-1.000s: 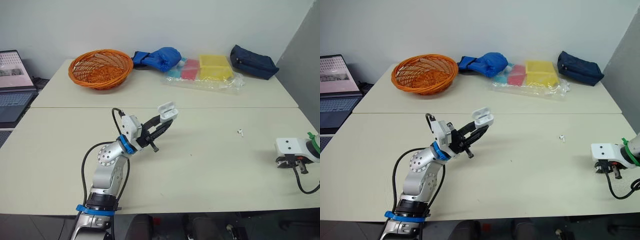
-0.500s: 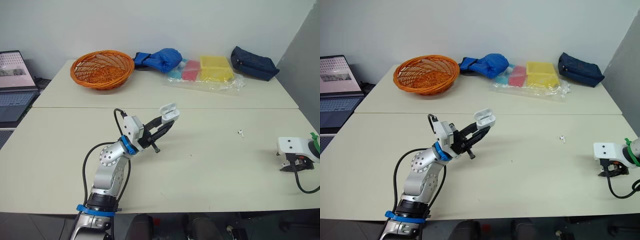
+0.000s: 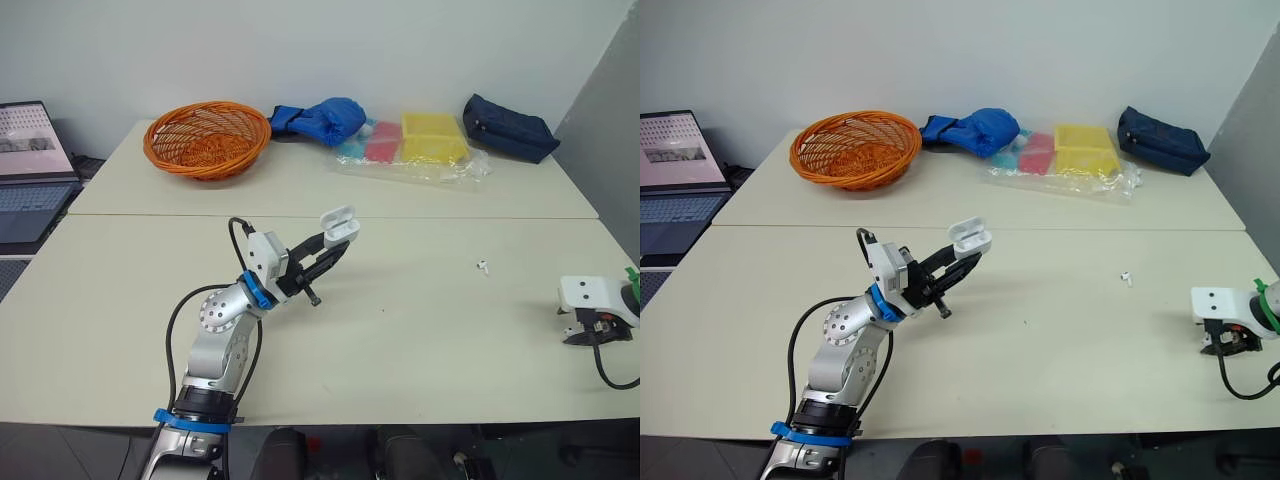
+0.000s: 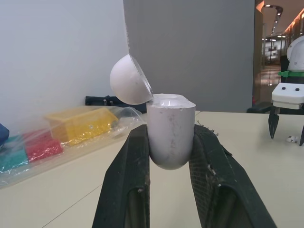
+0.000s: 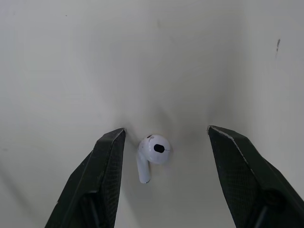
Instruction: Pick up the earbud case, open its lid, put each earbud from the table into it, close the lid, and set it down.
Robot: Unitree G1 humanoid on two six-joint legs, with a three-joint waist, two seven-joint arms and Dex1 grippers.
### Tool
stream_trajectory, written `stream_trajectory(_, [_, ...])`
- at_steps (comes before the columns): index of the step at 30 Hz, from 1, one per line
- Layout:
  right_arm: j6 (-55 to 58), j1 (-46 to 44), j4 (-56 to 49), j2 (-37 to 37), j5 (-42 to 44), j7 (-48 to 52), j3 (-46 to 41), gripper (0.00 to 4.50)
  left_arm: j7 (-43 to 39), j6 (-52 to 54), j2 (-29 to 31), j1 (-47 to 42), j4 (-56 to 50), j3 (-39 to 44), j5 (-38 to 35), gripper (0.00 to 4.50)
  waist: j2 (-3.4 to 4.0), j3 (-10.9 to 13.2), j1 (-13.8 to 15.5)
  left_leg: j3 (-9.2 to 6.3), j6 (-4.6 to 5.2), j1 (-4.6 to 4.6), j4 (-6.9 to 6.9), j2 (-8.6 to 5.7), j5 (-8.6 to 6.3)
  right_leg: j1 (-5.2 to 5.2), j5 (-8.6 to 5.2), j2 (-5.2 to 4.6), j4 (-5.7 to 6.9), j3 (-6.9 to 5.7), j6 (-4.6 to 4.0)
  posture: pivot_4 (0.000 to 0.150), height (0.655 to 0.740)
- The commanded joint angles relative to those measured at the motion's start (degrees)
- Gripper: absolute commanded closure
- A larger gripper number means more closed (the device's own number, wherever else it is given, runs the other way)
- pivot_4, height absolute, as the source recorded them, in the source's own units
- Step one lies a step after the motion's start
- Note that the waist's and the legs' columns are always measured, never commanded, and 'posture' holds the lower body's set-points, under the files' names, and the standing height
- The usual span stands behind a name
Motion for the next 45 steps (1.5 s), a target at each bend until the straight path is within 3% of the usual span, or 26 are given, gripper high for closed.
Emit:
stream_trajectory(1, [2.55, -0.19, 1.77, -0.31, -1.88, -0.16, 0.03, 2.22, 0.02, -0.52, 0.10, -0.05, -2.15, -0.22, -0.43, 3.75, 0.00, 0.00, 0.00, 0.00, 0.00, 0.03, 0.00, 0.00, 0.00, 0.04, 0.00, -0.01, -0.02, 0.00, 0.00, 0.150, 0.7400])
stream_trajectory(6, [2.36, -0.20, 2.03, 0.08, -2.01, -0.24, -0.11, 3.92, 0.19, -0.52, -0.08, 0.09, -2.45, -0.47, -0.36, 3.75, -0.01, 0.01, -0.02, 0.00, 0.00, 0.23, 0.00, 0.00, 0.00, 0.19, -0.05, -0.07, -0.08, 0.13, -0.09, 0.150, 0.7400])
stream_trajectory(7, [2.57, -0.12, 1.82, 0.20, -1.77, -0.14, -0.23, 4.08, 0.22, -0.50, -0.11, 0.13, -2.56, -0.52, -0.36, 3.75, -0.01, 0.01, -0.02, 0.02, 0.00, 0.26, 0.00, -0.01, 0.00, 0.20, -0.08, -0.08, -0.08, 0.17, -0.14, 0.150, 0.7400])
stream_trajectory(23, [5.29, 2.04, -2.43, 0.41, 1.08, 2.15, -2.64, 4.08, -0.27, -0.97, 0.06, 0.05, -1.92, -0.77, -0.45, 3.75, -0.01, 0.01, -0.04, 0.02, 0.00, 0.32, -0.07, -0.01, 0.00, 0.21, -0.03, -0.06, -0.08, 0.16, -0.04, 0.150, 0.7400])
stream_trajectory(28, [15.67, 1.70, -13.34, 1.92, 9.73, 5.24, -7.45, 4.08, -0.48, -1.28, 0.20, 0.01, -1.53, -0.71, -0.40, 3.75, -0.01, 0.01, -0.36, -0.02, -0.01, 0.32, -0.10, 0.03, 0.00, 0.18, -0.01, -0.02, -0.05, 0.19, -0.02, 0.150, 0.7400])
stream_trajectory(33, [46.64, 0.55, -36.68, 9.95, 28.60, -1.28, -18.16, 4.08, -0.49, -2.47, -0.74, 0.03, -0.20, -1.82, 0.58, 3.75, 0.01, 0.02, -0.49, -0.22, -0.01, 0.35, -0.10, 0.06, 0.00, 0.17, 0.02, 0.06, 0.12, 0.13, 0.05, 0.150, 0.7400])
stream_trajectory(38, [72.07, -6.50, -53.99, 24.19, 44.68, -18.69, -27.02, 4.08, -0.17, -2.94, -2.22, -1.86, 2.21, -2.16, 0.16, 3.75, 0.00, 0.02, 0.03, -0.28, -0.03, 0.24, -0.10, 0.08, -0.01, 0.16, 0.01, 0.04, 0.03, 0.03, 0.02, 0.150, 0.7400])
stream_trajectory(41, [80.02, -11.60, -60.87, 37.78, 50.07, -32.99, -31.67, 4.08, 0.16, -3.72, -3.31, -3.28, 4.19, -2.33, 0.71, 3.75, 0.00, 0.02, -0.09, -0.27, -0.03, 0.10, -0.11, 0.09, -0.01, 0.06, 0.01, 0.02, -0.02, 0.03, 0.04, 0.150, 0.7400])
stream_trajectory(45, [82.00, -13.50, -65.87, 48.29, 52.57, -44.48, -32.70, 4.08, 1.83, -5.31, -5.24, -4.94, 6.49, -1.95, 1.75, 3.75, 0.01, 0.01, 0.18, -0.34, -0.01, -0.45, -0.07, 0.10, 0.00, -0.30, 0.01, 0.02, -0.06, -0.09, 0.03, 0.150, 0.7400])
